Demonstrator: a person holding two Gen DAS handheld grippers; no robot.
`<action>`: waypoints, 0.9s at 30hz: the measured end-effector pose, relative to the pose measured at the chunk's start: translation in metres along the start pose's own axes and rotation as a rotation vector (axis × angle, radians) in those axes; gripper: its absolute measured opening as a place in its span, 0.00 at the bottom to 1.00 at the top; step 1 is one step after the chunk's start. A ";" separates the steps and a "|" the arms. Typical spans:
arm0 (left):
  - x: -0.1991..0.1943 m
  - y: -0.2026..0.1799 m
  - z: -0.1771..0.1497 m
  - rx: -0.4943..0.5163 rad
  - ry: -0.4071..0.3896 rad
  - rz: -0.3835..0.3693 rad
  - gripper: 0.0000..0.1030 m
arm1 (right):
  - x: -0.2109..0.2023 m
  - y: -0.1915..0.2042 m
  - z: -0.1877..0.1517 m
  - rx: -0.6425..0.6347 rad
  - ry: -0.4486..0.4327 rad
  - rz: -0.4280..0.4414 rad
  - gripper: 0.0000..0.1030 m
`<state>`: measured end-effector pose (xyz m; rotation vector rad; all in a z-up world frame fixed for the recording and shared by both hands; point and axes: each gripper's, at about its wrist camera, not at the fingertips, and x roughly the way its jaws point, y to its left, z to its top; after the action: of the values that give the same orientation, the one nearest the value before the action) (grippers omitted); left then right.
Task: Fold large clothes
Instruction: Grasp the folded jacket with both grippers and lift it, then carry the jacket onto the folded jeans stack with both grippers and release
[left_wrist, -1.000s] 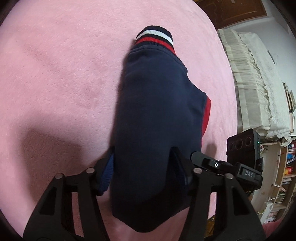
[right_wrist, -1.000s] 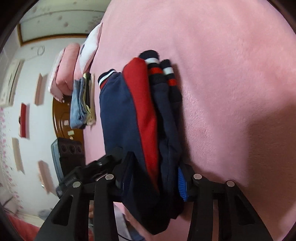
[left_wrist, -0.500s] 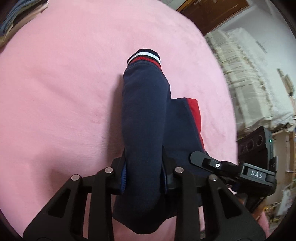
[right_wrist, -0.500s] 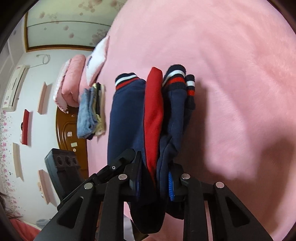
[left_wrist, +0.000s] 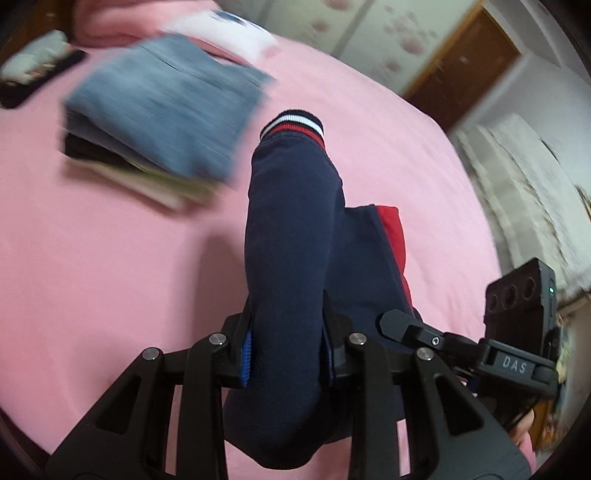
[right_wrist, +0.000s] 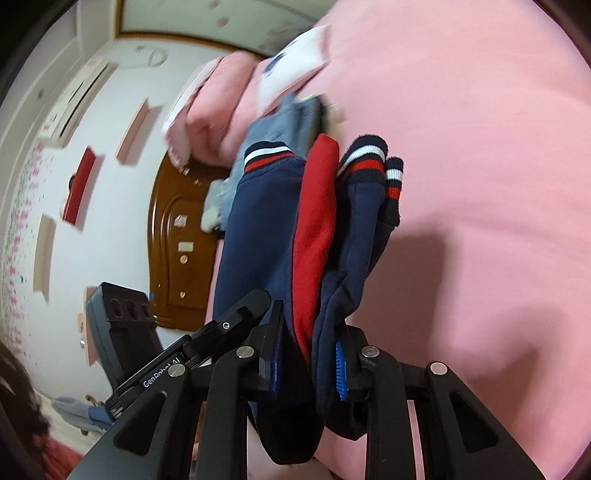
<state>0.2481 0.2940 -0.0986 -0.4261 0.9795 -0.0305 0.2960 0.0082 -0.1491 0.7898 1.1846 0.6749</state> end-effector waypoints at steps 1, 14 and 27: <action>-0.009 0.014 0.013 -0.013 -0.020 0.015 0.24 | 0.019 0.017 0.003 -0.009 -0.001 0.006 0.21; -0.064 0.069 0.198 0.196 -0.221 0.195 0.24 | 0.151 0.209 0.131 -0.227 -0.115 0.040 0.20; 0.067 0.081 0.279 0.317 -0.156 0.277 0.24 | 0.229 0.113 0.224 -0.106 -0.118 0.096 0.20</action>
<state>0.4980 0.4477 -0.0469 0.0002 0.8540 0.0956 0.5633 0.2169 -0.1379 0.7899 1.0005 0.7542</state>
